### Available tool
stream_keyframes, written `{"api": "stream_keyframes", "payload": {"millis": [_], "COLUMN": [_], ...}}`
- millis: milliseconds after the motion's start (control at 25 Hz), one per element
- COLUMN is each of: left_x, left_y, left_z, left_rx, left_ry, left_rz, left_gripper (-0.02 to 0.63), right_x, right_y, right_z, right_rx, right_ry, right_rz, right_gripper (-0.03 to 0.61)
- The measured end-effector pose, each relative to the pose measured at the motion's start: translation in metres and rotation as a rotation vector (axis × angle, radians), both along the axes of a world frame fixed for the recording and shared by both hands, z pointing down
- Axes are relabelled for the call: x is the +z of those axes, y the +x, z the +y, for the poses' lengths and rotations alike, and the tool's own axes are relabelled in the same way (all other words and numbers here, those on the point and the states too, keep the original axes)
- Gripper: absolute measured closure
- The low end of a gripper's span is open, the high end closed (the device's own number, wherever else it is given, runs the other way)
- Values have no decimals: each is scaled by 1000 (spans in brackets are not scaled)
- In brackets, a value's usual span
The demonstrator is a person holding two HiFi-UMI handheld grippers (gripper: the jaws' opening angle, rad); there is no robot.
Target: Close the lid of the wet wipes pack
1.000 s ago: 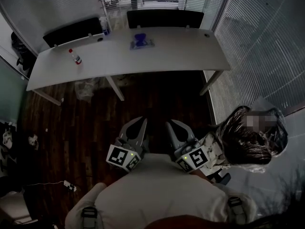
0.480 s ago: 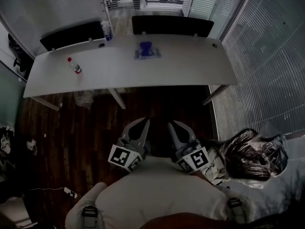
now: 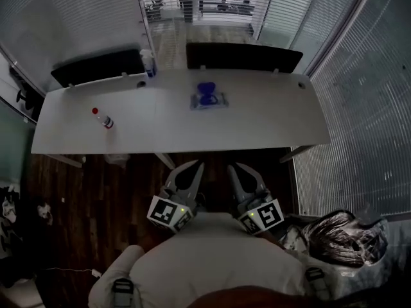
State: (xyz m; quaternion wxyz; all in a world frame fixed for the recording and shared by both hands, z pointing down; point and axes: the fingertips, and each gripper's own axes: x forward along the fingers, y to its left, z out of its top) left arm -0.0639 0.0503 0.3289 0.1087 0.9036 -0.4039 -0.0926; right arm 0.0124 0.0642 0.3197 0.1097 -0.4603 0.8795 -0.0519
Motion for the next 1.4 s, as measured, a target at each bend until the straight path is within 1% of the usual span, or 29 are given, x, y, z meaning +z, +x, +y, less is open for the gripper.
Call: {"api": "stream_keyframes", "payload": {"millis": [200, 320, 520, 680, 760, 840, 1040, 1200, 1400], "left_x": [5, 3, 7, -1, -3, -1, -9, -14, -10], "left_y": [-13, -14, -4, 7, 11, 16, 32, 33, 37], "left_z": [-45, -64, -85, -100, -107, -112, -118, -118, -115], "left_rx": [-14, -19, -8, -9, -19, -21, -10, -22, -19], "left_ry": [10, -9, -12, 11, 1, -14, 28, 22, -1], "left_rz": [2, 14, 4, -5, -3, -6, 6, 21, 7], "left_gripper": [612, 612, 612, 612, 612, 612, 612, 612, 612], "right_x": [-1, 2, 3, -3, -7, -12, -12, -13, -12], "right_y": [-13, -15, -5, 5, 11, 17, 29, 28, 28], "right_z": [-45, -62, -84, -101, -109, -115, -122, -122, -121], "right_rx": [-8, -6, 6, 3, 4, 4, -6, -23, -38], "right_ry": [-4, -13, -16, 13, 24, 36, 28, 29, 22], "right_rz": [-2, 8, 16, 27, 30, 36, 40, 36, 35], "right_gripper": [578, 578, 578, 578, 578, 578, 578, 578, 578]}}
